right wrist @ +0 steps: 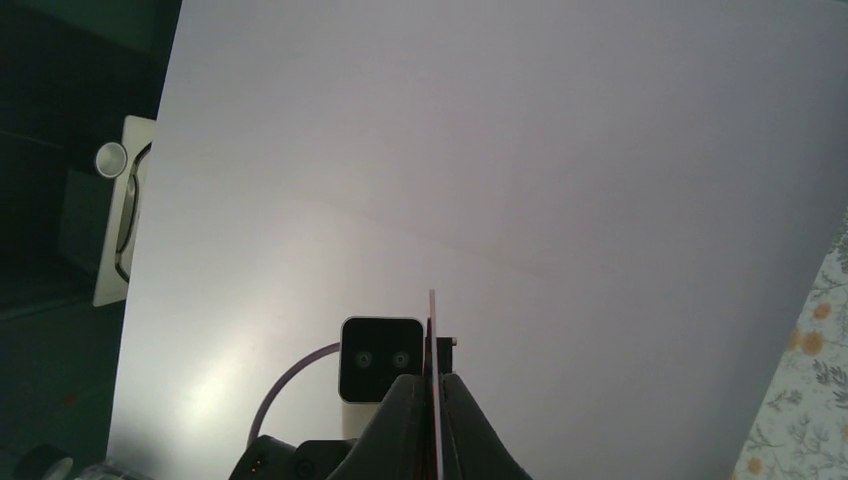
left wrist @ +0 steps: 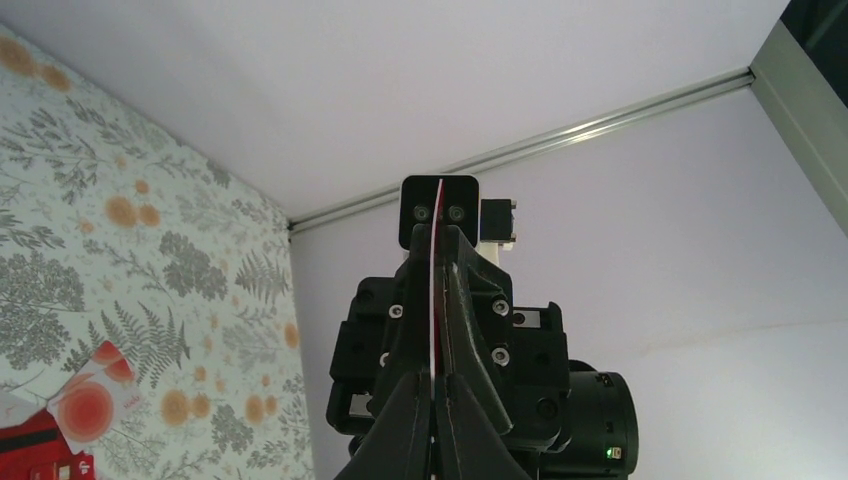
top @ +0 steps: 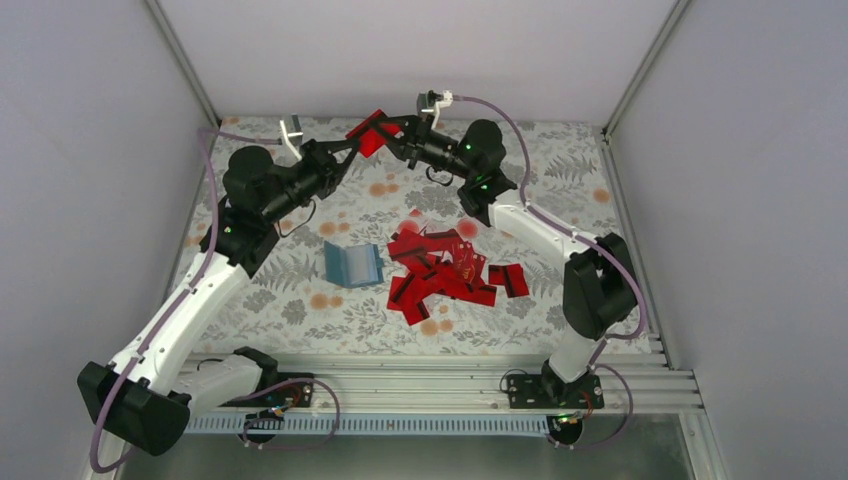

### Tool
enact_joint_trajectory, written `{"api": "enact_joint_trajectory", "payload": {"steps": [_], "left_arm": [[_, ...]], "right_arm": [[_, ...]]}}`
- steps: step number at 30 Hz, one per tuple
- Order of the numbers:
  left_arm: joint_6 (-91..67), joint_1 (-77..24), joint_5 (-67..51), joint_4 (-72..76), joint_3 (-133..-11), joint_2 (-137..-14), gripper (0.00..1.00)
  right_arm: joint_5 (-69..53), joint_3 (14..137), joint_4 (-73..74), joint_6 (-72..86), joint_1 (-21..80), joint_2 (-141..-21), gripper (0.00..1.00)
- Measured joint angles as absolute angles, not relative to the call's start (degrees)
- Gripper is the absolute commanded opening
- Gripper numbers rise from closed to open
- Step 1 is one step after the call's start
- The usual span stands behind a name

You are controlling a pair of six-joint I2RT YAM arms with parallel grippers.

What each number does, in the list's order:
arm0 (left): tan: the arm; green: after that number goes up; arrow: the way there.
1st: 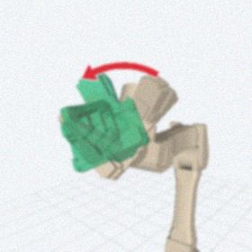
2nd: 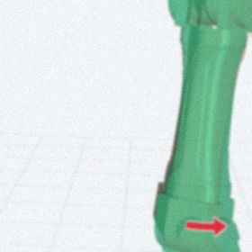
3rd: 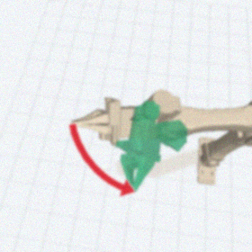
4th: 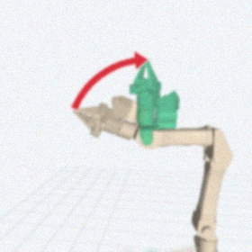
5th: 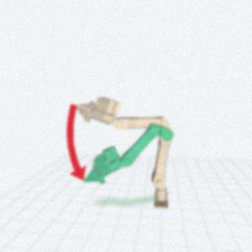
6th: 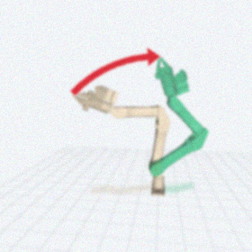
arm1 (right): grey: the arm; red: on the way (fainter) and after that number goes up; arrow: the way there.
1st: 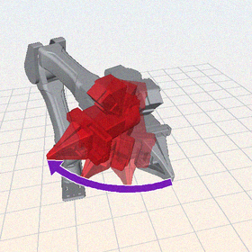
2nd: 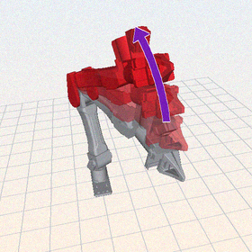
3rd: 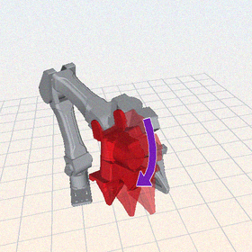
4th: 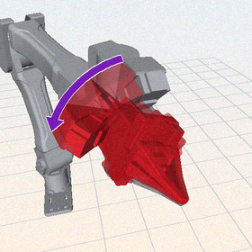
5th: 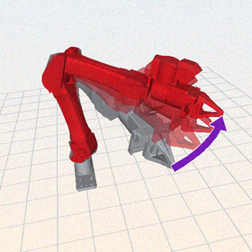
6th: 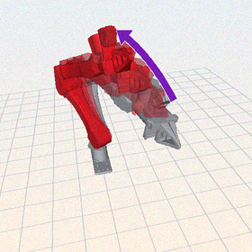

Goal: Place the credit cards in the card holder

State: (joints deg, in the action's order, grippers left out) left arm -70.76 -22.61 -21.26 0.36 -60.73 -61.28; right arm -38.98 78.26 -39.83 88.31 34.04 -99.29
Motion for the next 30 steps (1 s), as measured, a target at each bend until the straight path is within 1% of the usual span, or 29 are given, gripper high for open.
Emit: {"api": "enact_joint_trajectory", "payload": {"steps": [1, 4, 7, 10, 12, 16, 19, 24, 26, 30], "left_arm": [[-70.78, -22.61, -21.28, 0.36, -60.73, -61.28, 0.09], [-70.28, -22.59, -21.47, 0.01, -60.75, -61.34, 0.29], [-69.17, -22.50, -21.80, -2.09, -61.52, -61.52, 0.59], [-66.63, -21.71, -22.76, -6.17, -63.20, -61.63, 0.84], [-63.99, -20.99, -23.16, -8.91, -64.01, -61.30, 0.92], [-57.43, -18.02, -25.54, -15.66, -64.31, -58.89, 0.93], [-51.51, -15.07, -30.33, -19.07, -64.66, -58.22, 0.91], [-42.30, -10.57, -45.39, -20.34, -64.25, -60.03, 0.89], [-39.44, -10.37, -50.85, -20.29, -64.25, -61.76, 0.88], [-36.32, -10.35, -57.08, -20.08, -64.25, -64.71, 0.85]], "right_arm": [[-38.98, 78.26, -39.97, 88.53, 34.02, -99.37, 0.04], [-39.13, 78.39, -39.99, 89.08, 33.95, -99.48, 0.04], [-39.62, 79.15, -38.85, 89.03, 33.63, -99.70, 0.04], [-41.34, 79.26, -36.75, 88.38, 32.93, -99.70, 0.04], [-43.13, 79.26, -35.48, 87.83, 31.92, -99.70, 0.04], [-50.17, 79.31, -32.53, 85.01, 28.62, -99.81, 0.04], [-57.06, 81.06, -27.66, 80.58, 25.82, -101.06, 0.04], [-67.85, 90.59, -11.84, 66.30, 23.90, -106.21, 0.04], [-71.90, 91.94, -6.39, 60.77, 23.99, -107.13, 0.04], [-77.43, 92.29, 0.86, 53.15, 24.14, -107.96, 0.04]]}}
